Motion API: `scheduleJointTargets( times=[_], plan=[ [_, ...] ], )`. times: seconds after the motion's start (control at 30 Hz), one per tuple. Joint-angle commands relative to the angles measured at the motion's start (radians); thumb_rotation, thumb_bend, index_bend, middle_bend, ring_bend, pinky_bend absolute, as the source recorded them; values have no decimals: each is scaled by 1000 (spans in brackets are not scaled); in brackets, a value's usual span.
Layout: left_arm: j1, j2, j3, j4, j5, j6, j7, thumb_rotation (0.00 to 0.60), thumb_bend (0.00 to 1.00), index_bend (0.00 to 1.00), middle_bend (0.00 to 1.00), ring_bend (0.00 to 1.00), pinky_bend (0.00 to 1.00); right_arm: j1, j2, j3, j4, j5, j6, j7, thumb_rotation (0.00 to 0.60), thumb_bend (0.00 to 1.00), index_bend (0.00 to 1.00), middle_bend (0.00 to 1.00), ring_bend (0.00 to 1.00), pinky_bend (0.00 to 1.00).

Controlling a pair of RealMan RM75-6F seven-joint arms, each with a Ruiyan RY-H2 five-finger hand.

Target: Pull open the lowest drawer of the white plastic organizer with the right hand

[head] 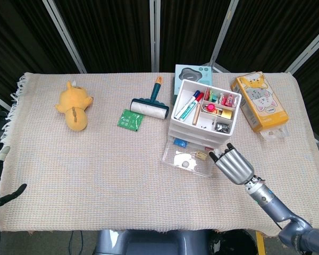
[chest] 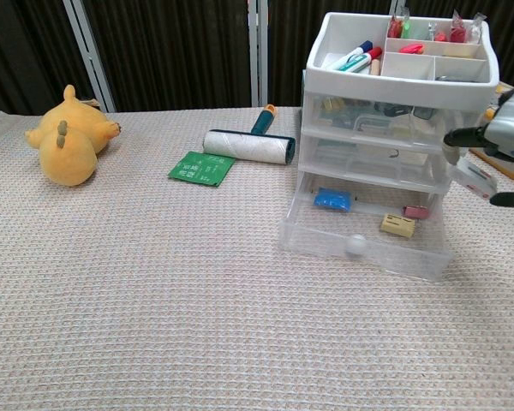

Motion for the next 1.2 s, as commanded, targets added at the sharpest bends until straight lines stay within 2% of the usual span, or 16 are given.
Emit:
scheduleJointTargets(
  times=[0.03,0.17,0.3,0.43,0.53,0.6,0.73,0.83,0.9,0.97,1.03,1.13,1.2],
  plan=[
    [1,-1,1,-1,2,0,4,600,68,0,0,0,0,-35,19,-6,6,23,10,12,600,0,451,973,927,669],
    [1,-3,1,-2,0,-2,12,600,68,0,0,0,0,-74,31,0,23,52,15,-2,600,0,320,974,927,667],
    [0,-5,-1,0,-7,-6,17,600,68,0,0,0,0,-112,36,21,24,105,16,19,600,0,246,974,927,665],
    [0,-6,-2,1,-12,-9,18,600,67,0,0,0,0,-151,32,49,43,167,19,66,600,0,206,965,921,657],
    [-2,-8,-4,4,-18,-13,21,600,68,0,0,0,0,-184,19,74,61,194,61,123,600,0,207,912,874,633],
    [-3,-10,-6,7,-22,-16,23,600,68,0,0,0,0,-206,8,91,67,200,108,176,600,0,207,815,787,599],
    [-5,-18,-9,26,-38,-26,30,600,68,0,0,0,0,-249,-10,117,56,202,201,281,600,0,206,554,558,479],
    [-6,-23,-15,35,-59,-34,22,600,68,0,0,0,0,-271,-15,123,41,199,240,331,600,0,173,356,341,325],
    [-8,-27,-19,43,-61,-33,17,600,68,0,0,0,0,-285,-11,125,21,199,250,354,600,0,85,199,165,186],
    [-16,-38,-23,60,-58,-37,18,600,68,0,0,0,0,-294,8,120,-19,203,237,380,600,0,20,73,44,69],
    [-25,-50,-26,80,-59,-48,13,600,68,0,0,0,0,-302,41,113,-82,212,210,426,600,0,0,9,0,5],
    [-34,-64,-29,100,-65,-62,11,600,68,0,0,0,0,-310,104,101,-170,231,159,487,600,0,0,0,0,0],
    [-39,-71,-33,110,-72,-68,17,600,68,0,0,0,0,-315,131,102,-202,239,144,483,600,0,0,0,0,0]
  ],
)
